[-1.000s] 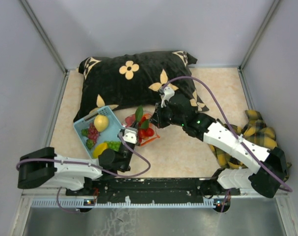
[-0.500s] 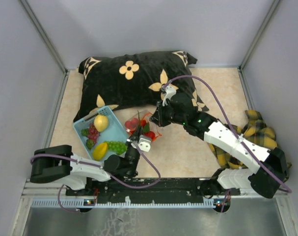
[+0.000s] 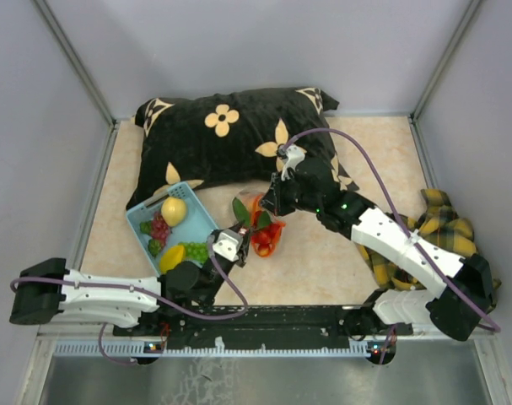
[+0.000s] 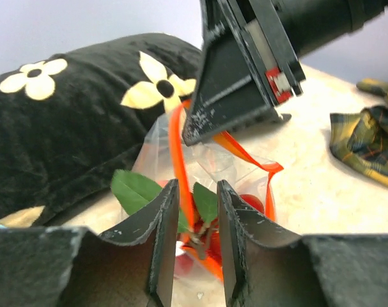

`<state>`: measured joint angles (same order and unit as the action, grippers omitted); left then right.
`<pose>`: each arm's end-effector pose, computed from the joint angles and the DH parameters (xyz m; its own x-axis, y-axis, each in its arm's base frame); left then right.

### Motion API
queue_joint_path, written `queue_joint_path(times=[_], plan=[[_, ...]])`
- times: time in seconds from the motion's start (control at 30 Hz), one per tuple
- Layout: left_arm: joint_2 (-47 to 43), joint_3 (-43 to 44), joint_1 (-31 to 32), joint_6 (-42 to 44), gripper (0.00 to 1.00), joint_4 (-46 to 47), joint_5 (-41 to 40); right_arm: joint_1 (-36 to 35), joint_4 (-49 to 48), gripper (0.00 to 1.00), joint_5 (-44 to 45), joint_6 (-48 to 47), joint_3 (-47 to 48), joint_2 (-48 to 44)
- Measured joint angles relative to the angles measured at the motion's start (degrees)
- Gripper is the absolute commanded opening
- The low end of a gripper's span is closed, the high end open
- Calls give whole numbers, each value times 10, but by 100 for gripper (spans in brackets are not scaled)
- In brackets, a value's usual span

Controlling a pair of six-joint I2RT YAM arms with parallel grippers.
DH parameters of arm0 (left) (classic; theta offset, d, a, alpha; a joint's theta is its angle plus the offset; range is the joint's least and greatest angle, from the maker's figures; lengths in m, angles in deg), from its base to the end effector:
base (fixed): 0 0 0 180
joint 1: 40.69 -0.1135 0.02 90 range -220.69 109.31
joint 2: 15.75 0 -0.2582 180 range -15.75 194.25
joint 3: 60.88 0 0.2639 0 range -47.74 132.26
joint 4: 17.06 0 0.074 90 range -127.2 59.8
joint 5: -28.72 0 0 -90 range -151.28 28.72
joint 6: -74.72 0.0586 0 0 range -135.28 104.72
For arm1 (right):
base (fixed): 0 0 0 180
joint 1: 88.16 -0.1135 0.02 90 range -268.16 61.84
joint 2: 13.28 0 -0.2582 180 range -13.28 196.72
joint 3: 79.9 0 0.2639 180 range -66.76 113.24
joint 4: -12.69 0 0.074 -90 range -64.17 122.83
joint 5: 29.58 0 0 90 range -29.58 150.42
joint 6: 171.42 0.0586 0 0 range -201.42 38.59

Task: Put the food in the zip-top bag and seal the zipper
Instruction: Place the fake fruit in the zipper food storage bag.

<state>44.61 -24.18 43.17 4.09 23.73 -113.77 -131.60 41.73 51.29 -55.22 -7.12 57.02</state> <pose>0.0718 -0.2325 0.2643 0.2036 -0.0047 -0.9790 0.4842 0.8696 0.0965 0.2220 0.2230 0.3090 -0.6365 -0.0024 -0.7712 -0.5583 0.6914 0.4586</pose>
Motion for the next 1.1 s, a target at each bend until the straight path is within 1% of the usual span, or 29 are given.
queue_joint_path(times=[0.07, 0.17, 0.27, 0.4, 0.47, 0.63, 0.73, 0.87, 1.1], plan=[[-1, 0, 0, -28, 44, -43, 5, 1, 0, 0, 0, 0, 0, 0], [-18, 2, -2, -83, 56, -118, 5, 1, 0, 0, 0, 0, 0, 0], [-65, 6, -23, -180, 60, -221, 22, 1, 0, 0, 0, 0, 0, 0], [-116, 21, -87, -303, 65, -343, 76, 1, 0, 0, 0, 0, 0, 0], [-123, 27, -112, -351, 65, -386, 102, 2, 0, 0, -1, 0, 0, 0], [-123, 28, -125, -445, 58, -456, 141, 2, 0, 0, -3, 0, 0, 0], [-138, 15, -156, -498, 57, -484, 164, 3, 0, 0, -5, 0, 0, 0], [-161, -6, -196, -544, 56, -501, 192, 5, -1, 0, -7, 0, -1, 0], [-123, -16, -200, -585, 57, -492, 248, 5, -5, 0, -12, 5, -8, 0]])
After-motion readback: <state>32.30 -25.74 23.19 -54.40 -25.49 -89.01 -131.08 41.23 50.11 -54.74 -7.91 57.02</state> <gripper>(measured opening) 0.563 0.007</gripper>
